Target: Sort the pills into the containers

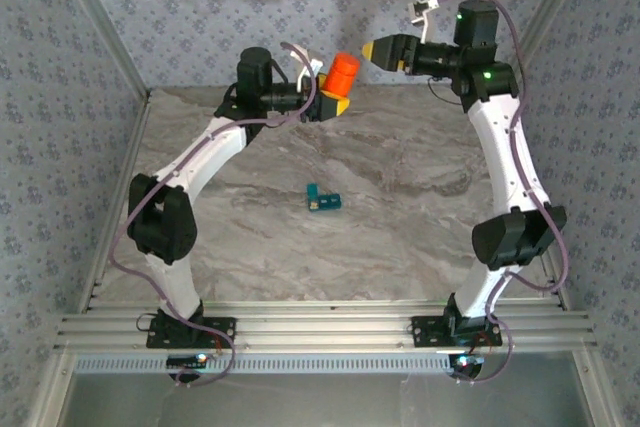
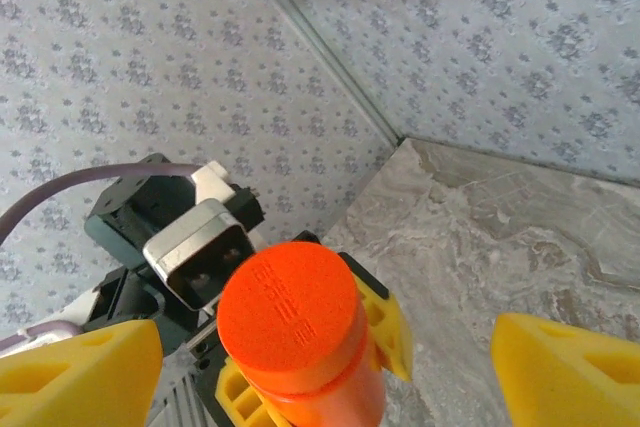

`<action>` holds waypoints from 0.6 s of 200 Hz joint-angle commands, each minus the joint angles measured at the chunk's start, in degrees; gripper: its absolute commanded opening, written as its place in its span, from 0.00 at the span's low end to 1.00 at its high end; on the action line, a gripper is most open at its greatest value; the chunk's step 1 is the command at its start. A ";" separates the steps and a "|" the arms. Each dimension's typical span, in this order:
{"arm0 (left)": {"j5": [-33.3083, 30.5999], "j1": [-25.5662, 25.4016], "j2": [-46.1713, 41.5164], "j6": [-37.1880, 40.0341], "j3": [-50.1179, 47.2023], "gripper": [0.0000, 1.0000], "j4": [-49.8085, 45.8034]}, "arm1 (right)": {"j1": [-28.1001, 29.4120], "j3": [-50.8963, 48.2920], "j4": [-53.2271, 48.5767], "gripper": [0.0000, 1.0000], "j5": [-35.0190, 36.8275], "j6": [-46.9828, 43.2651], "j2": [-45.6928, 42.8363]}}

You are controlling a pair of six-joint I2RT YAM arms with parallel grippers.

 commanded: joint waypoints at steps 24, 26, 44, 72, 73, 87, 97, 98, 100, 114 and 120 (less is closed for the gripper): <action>3.79 -0.70 0.78 -0.26 3.33 0.00 -2.31 | 2.42 6.06 -7.54 0.86 -2.63 -4.09 3.94; 3.75 -0.73 0.80 -0.21 3.33 0.00 -2.36 | 2.48 6.14 -7.67 0.86 -2.59 -4.14 4.04; 3.78 -0.83 0.90 0.04 3.61 0.00 -2.81 | 3.21 6.77 -8.77 0.85 -2.41 -4.85 4.62; 3.81 -0.92 1.01 0.24 3.95 0.00 -3.38 | 3.90 6.81 -9.35 0.83 -2.32 -5.33 4.98; 3.85 -0.96 1.01 0.24 3.99 0.00 -3.45 | 3.93 6.81 -9.35 0.83 -2.32 -5.33 5.03; 3.90 -1.01 1.14 0.42 4.12 0.00 -3.82 | 4.20 6.81 -9.53 0.82 -2.53 -5.42 5.15; 3.96 -0.95 1.19 0.51 4.19 0.00 -4.00 | 4.40 6.81 -9.48 0.80 -2.57 -5.41 5.24; 3.88 -0.98 1.19 0.51 4.20 0.00 -4.03 | 4.40 6.81 -9.50 0.80 -2.57 -5.41 5.24; 3.91 -1.00 1.19 0.51 4.21 0.00 -4.11 | 4.47 6.81 -9.52 0.80 -2.58 -5.43 5.27; 3.88 -1.09 1.31 0.51 4.35 0.00 -4.24 | 4.74 6.81 -9.60 0.77 -2.58 -5.50 5.35; 3.88 -1.05 1.37 0.51 4.39 0.00 -4.30 | 4.77 6.73 -9.58 0.75 -2.58 -5.52 5.41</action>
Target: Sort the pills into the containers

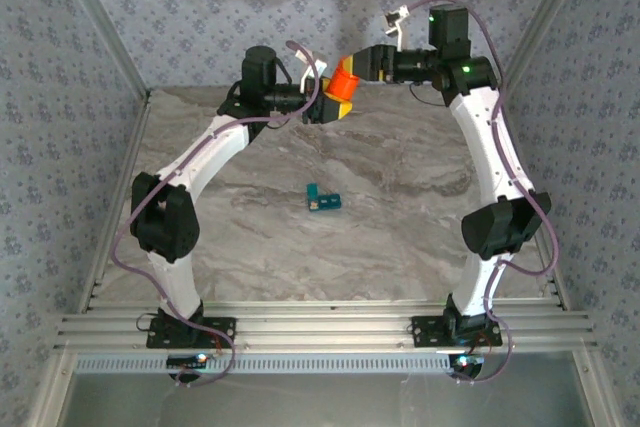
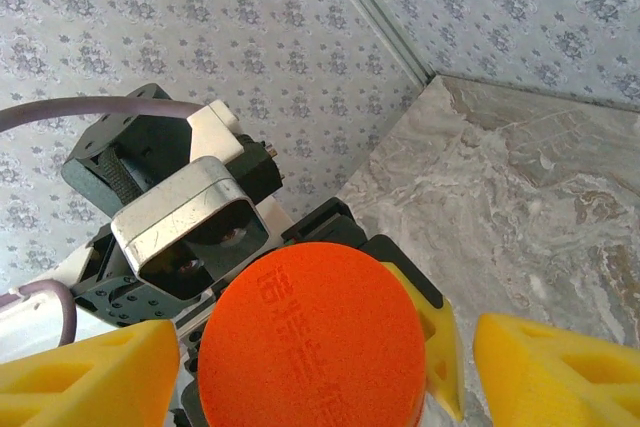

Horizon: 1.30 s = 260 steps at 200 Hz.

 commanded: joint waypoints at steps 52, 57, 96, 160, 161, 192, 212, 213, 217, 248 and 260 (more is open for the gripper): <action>1.93 -0.41 0.55 1.23 2.68 0.00 -0.93 | 1.07 1.01 -1.70 0.48 -1.47 -1.13 0.60; 1.96 -0.48 0.51 1.25 2.74 0.00 -1.01 | 1.07 0.75 -1.74 0.45 -1.38 -1.14 0.54; -0.42 -0.43 0.55 1.33 3.31 0.00 -0.86 | 1.85 -3.58 -0.86 0.35 1.09 -0.60 -1.52; -11.44 -1.73 -1.05 2.51 1.22 0.00 3.82 | 5.41 -15.85 6.27 0.29 14.62 4.92 -6.75; -11.58 -1.81 -1.17 2.58 1.07 0.00 3.95 | 5.45 -16.03 6.39 0.29 14.84 5.10 -6.84; -18.35 -3.45 -2.69 3.60 -2.20 0.00 8.68 | 7.93 -20.11 9.38 0.29 21.57 7.93 -8.67; -19.49 -4.25 -2.61 4.05 -2.22 0.00 8.81 | 8.71 -20.32 8.99 0.30 22.91 8.35 -8.50; -19.52 -4.25 -2.60 4.01 -2.23 0.00 8.77 | 8.72 -20.29 9.02 0.29 22.94 8.36 -8.46; -19.71 -4.37 -2.65 4.12 -2.30 0.00 8.86 | 8.76 -20.35 8.98 0.30 22.84 8.41 -8.41; -19.44 -4.51 -2.25 4.33 -2.21 0.00 8.63 | 8.22 -19.24 8.16 0.31 22.27 9.28 -7.96; -19.14 -4.39 -2.08 4.32 -2.23 0.00 8.38 | 7.58 -18.47 8.10 0.33 21.55 9.79 -7.66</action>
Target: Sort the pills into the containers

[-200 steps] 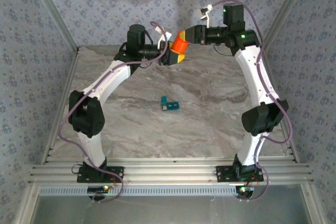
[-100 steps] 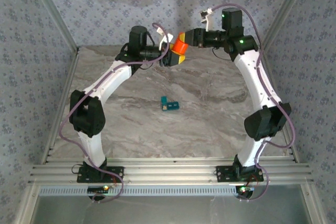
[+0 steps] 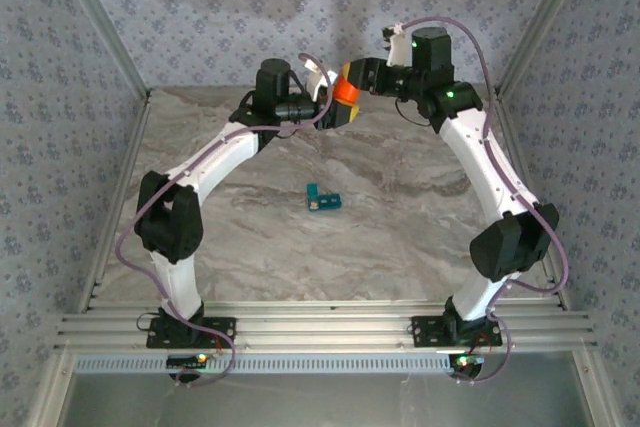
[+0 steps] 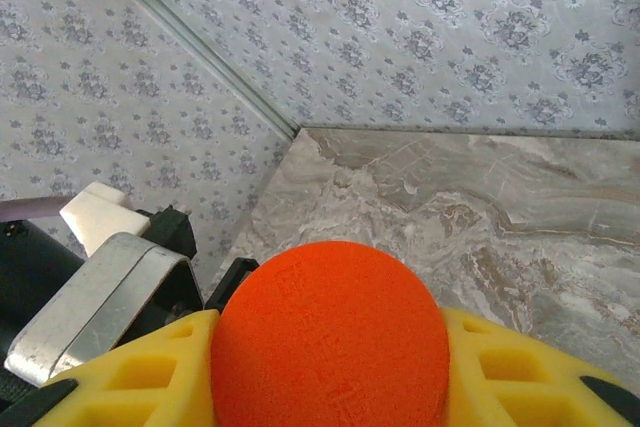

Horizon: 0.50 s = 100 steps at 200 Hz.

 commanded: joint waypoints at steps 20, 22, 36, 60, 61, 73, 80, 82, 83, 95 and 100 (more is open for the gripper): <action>-0.98 -0.85 -2.24 0.07 1.59 0.00 7.39 | 0.48 2.33 -6.32 0.39 -5.42 2.52 1.66; -0.87 -0.79 -2.23 0.00 1.59 0.00 7.41 | 0.29 2.58 -6.41 0.40 -5.57 2.63 1.69; -0.20 -0.33 -1.89 -0.37 1.68 0.00 7.21 | -0.89 4.70 -6.58 0.52 -6.67 2.99 1.85; 1.46 0.82 -1.27 -1.29 2.14 0.00 6.65 | -3.65 7.09 -5.69 0.70 -9.16 3.55 1.16; 1.54 0.88 -1.22 -1.27 2.13 0.00 6.56 | -3.75 7.10 -5.55 0.71 -9.23 3.55 1.10; 2.53 1.47 -0.93 -1.56 2.27 0.00 6.31 | -5.10 7.12 -4.62 0.77 -10.82 3.83 0.09; 3.05 1.77 -0.83 -1.69 2.36 0.00 6.01 | -5.78 6.90 -4.28 0.80 -12.05 3.71 -0.53; 3.21 1.86 -0.78 -1.69 2.38 0.00 5.92 | -5.96 6.86 -4.27 0.81 -12.39 3.66 -0.75; 3.30 1.97 -0.76 -1.74 2.42 0.00 5.89 | -6.04 6.85 -4.27 0.82 -12.61 3.60 -0.86; 4.58 2.43 -0.69 -2.00 2.54 0.00 5.79 | -7.03 6.38 -4.22 0.85 -14.86 2.75 -1.95; 5.06 2.57 -0.66 -2.09 2.54 0.00 5.65 | -7.35 6.12 -3.92 0.87 -15.88 2.39 -2.39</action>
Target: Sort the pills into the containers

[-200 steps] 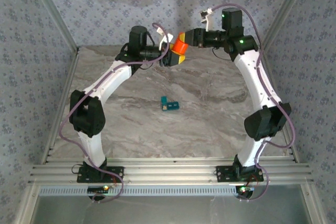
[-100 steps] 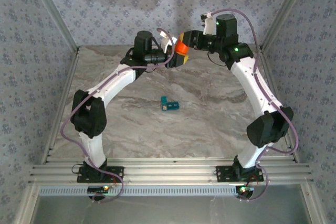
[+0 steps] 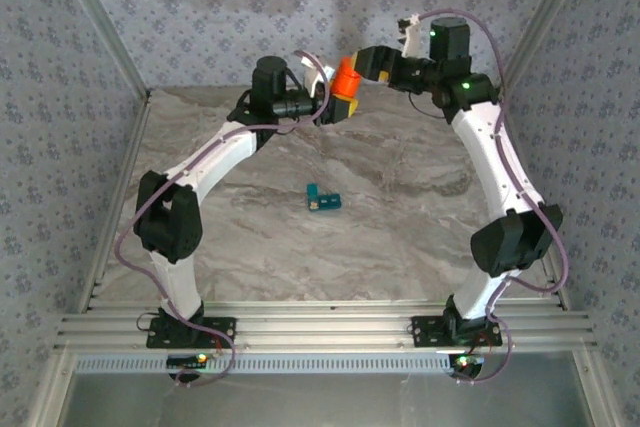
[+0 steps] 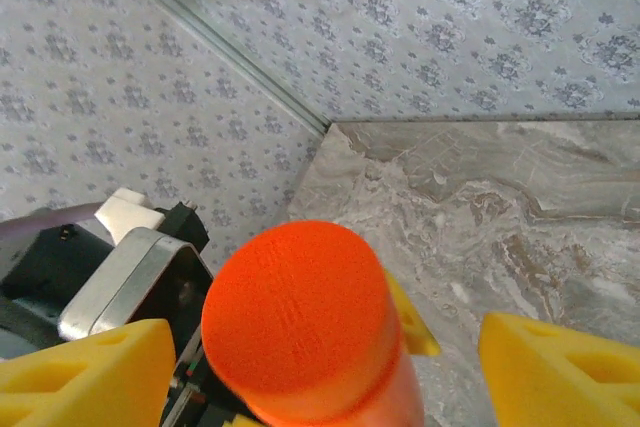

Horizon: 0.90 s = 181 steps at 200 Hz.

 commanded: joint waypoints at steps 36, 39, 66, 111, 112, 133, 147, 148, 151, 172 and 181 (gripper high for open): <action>9.98 2.23 -0.24 -2.05 4.02 0.00 0.93 | -5.40 -0.70 2.03 0.87 -12.46 -3.30 -4.35; 10.59 2.28 -0.16 -2.13 4.23 0.00 0.67 | -5.61 -0.72 2.16 0.87 -12.71 -3.45 -4.25; 15.27 2.47 0.62 -2.98 6.70 0.00 -2.16 | -6.62 3.62 -0.38 0.86 -16.31 -6.65 -0.81; 18.64 1.90 0.93 -3.85 7.61 0.00 -3.76 | -5.40 12.66 -3.43 0.87 -19.18 -7.03 5.52; 18.70 1.88 0.93 -3.84 7.62 0.00 -3.77 | -5.35 12.78 -3.44 0.87 -19.21 -6.99 5.62; 19.33 1.62 1.28 -3.84 8.08 0.00 -4.44 | -4.23 15.45 -4.46 0.87 -19.86 -6.91 7.36; 19.35 1.34 1.43 -3.74 8.35 0.00 -4.83 | -3.56 16.48 -5.32 0.87 -20.19 -7.23 8.38; 19.40 1.34 1.44 -3.74 8.39 0.00 -4.84 | -3.51 16.53 -5.35 0.87 -20.20 -7.27 8.41; 19.40 1.33 1.46 -3.74 8.50 0.00 -4.96 | -3.34 16.62 -5.45 0.87 -20.21 -7.31 8.51; 19.79 1.20 1.88 -3.75 9.17 0.00 -5.61 | -2.59 16.81 -6.17 0.87 -20.23 -7.82 8.94; 19.89 1.15 1.91 -3.65 9.38 0.00 -5.90 | -2.40 16.80 -6.43 0.87 -20.28 -8.04 9.05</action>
